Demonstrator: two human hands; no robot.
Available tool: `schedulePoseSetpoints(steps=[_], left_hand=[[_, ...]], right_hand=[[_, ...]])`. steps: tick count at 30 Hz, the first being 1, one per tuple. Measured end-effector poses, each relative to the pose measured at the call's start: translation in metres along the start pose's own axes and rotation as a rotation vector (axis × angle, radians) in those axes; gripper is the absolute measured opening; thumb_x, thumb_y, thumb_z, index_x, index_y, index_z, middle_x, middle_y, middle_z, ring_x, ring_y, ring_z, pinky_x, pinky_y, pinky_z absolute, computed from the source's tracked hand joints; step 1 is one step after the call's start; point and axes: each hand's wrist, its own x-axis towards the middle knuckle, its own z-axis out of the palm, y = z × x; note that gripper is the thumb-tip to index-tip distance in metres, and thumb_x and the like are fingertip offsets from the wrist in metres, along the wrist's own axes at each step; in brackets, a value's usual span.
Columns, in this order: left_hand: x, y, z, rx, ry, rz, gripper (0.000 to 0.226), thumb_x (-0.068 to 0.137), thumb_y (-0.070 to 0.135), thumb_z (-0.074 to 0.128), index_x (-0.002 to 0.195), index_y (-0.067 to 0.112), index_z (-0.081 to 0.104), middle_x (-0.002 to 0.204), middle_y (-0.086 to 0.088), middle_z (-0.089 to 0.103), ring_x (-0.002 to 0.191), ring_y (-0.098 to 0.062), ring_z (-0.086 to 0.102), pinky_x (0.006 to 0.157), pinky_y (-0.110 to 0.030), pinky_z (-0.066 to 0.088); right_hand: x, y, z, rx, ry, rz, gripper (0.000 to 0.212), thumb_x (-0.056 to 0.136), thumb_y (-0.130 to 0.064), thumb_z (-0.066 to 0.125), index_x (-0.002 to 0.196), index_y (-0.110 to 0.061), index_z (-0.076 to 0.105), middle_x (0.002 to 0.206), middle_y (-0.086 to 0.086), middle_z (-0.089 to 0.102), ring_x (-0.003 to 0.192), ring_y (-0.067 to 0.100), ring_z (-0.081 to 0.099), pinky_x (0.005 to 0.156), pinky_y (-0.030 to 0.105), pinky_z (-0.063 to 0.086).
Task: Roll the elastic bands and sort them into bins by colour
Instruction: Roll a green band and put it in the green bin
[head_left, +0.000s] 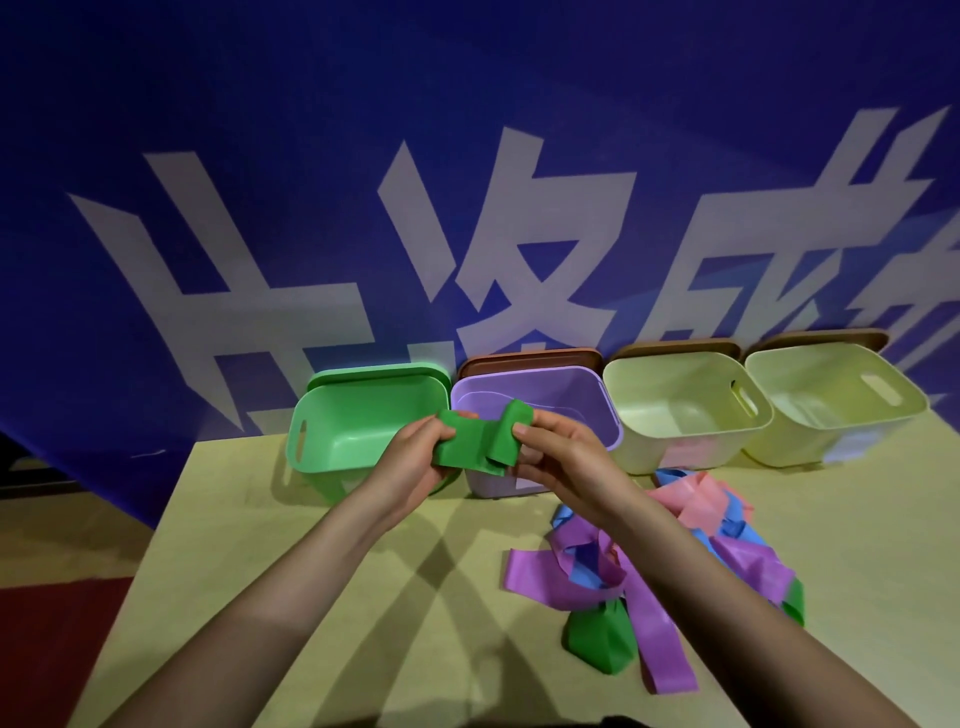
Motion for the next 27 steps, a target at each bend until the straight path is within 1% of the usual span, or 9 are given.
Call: schedulePoseSetpoints(steps=[4,7,9,12,16,18,21,24,27], left_hand=[[-0.002,-0.004,0.003,0.064,-0.062,-0.041,0.03,0.095,-0.005,0.035,0.1,0.005,0.064,0.089,-0.008,0.07,0.081,-0.016,0.065,0.072,-0.026,0.054],[-0.002,-0.005,0.001,0.13,-0.157,-0.053,0.024,0.094,-0.006,0.042,0.106,0.002,0.062,0.091,-0.007,0.072,0.079,-0.013,0.07,0.072,-0.022,0.056],[-0.001,-0.004,-0.001,0.127,-0.137,-0.04,0.024,0.093,-0.008,0.044,0.106,0.003,0.061,0.092,-0.007,0.072,0.08,-0.012,0.07,0.072,-0.02,0.056],[-0.001,-0.004,0.001,0.122,-0.146,-0.043,0.027,0.093,-0.009,0.041,0.105,0.003,0.061,0.086,-0.003,0.074,0.078,-0.01,0.07,0.067,-0.021,0.056],[-0.002,-0.003,0.008,0.018,-0.163,-0.1,0.029,0.094,-0.01,0.034,0.103,0.0,0.06,0.084,-0.009,0.073,0.078,-0.015,0.07,0.066,-0.023,0.057],[-0.001,-0.002,0.011,-0.04,-0.18,-0.13,0.03,0.094,-0.009,0.033,0.108,-0.001,0.059,0.096,-0.014,0.069,0.089,-0.021,0.066,0.07,-0.025,0.058],[0.001,-0.003,0.011,-0.096,-0.192,-0.186,0.032,0.095,-0.008,0.032,0.11,0.002,0.059,0.103,-0.016,0.066,0.096,-0.023,0.063,0.076,-0.029,0.057],[0.001,-0.005,0.015,-0.108,-0.166,-0.227,0.034,0.095,-0.006,0.028,0.107,0.003,0.059,0.102,-0.017,0.064,0.093,-0.023,0.061,0.08,-0.033,0.051],[0.0,-0.008,0.026,-0.115,-0.11,-0.214,0.037,0.093,0.0,0.023,0.108,0.001,0.056,0.098,-0.016,0.062,0.082,-0.022,0.058,0.07,-0.03,0.044]], right_hand=[[-0.006,-0.005,-0.002,-0.017,0.026,-0.052,0.019,0.095,-0.001,0.047,0.108,-0.001,0.06,0.072,0.001,0.068,0.071,0.013,0.064,0.08,0.029,0.056],[-0.006,-0.006,-0.01,-0.046,0.105,-0.085,0.016,0.095,-0.001,0.049,0.101,-0.004,0.063,0.063,-0.001,0.06,0.064,0.013,0.055,0.07,0.023,0.054],[-0.006,-0.005,-0.014,-0.116,0.134,-0.094,0.016,0.094,-0.001,0.052,0.098,-0.007,0.066,0.066,-0.001,0.062,0.064,0.012,0.056,0.063,0.019,0.051],[-0.007,-0.003,-0.014,-0.164,0.136,-0.102,0.016,0.093,0.001,0.052,0.101,-0.007,0.065,0.071,-0.005,0.069,0.064,0.006,0.064,0.061,0.018,0.051],[-0.005,-0.003,-0.015,-0.146,0.164,-0.083,0.015,0.094,-0.001,0.052,0.097,-0.008,0.065,0.062,-0.004,0.059,0.061,0.009,0.054,0.059,0.017,0.047],[-0.003,-0.003,-0.018,-0.117,0.174,-0.065,0.014,0.094,-0.005,0.054,0.095,-0.01,0.067,0.066,0.003,0.051,0.065,0.014,0.047,0.061,0.02,0.045],[-0.003,-0.002,-0.021,-0.08,0.156,-0.053,0.014,0.094,-0.007,0.054,0.096,-0.011,0.067,0.072,0.007,0.052,0.071,0.017,0.05,0.066,0.022,0.048],[-0.004,-0.002,-0.018,-0.072,0.153,-0.051,0.014,0.095,-0.006,0.052,0.097,-0.009,0.066,0.067,0.001,0.061,0.068,0.013,0.056,0.066,0.019,0.052],[-0.003,0.001,-0.013,-0.066,0.146,-0.035,0.015,0.095,-0.005,0.052,0.101,-0.007,0.065,0.074,0.004,0.065,0.077,0.019,0.059,0.078,0.027,0.053]])
